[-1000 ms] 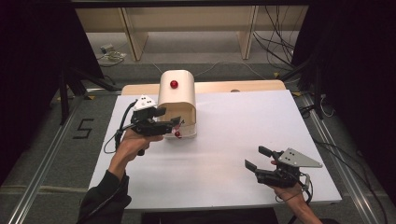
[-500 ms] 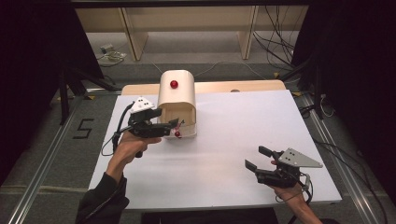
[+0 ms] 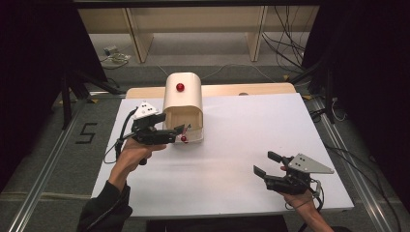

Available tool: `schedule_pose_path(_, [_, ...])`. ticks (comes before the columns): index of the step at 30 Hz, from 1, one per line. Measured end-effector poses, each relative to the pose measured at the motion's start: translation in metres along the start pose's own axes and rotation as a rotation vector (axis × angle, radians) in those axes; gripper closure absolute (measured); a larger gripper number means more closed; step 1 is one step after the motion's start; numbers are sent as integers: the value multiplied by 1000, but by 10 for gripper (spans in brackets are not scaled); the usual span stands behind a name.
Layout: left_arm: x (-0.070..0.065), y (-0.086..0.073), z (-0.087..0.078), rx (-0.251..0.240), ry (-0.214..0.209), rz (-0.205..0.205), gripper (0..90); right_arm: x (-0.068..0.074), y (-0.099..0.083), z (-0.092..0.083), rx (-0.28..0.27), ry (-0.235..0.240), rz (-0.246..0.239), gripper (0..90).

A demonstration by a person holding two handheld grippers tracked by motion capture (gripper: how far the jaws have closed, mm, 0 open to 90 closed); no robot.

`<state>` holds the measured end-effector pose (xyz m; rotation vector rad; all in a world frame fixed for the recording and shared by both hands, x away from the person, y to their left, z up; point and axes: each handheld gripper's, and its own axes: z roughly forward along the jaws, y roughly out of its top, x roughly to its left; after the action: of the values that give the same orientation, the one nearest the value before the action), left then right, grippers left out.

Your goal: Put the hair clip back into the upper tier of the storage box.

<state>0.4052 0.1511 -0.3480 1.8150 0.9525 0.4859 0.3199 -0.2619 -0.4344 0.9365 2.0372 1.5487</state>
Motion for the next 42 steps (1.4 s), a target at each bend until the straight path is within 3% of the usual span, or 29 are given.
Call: schedule_pose_path(42, [-1, -15, -14, 2, 21, 9, 186, 1, 0, 0, 0, 3, 0, 260])
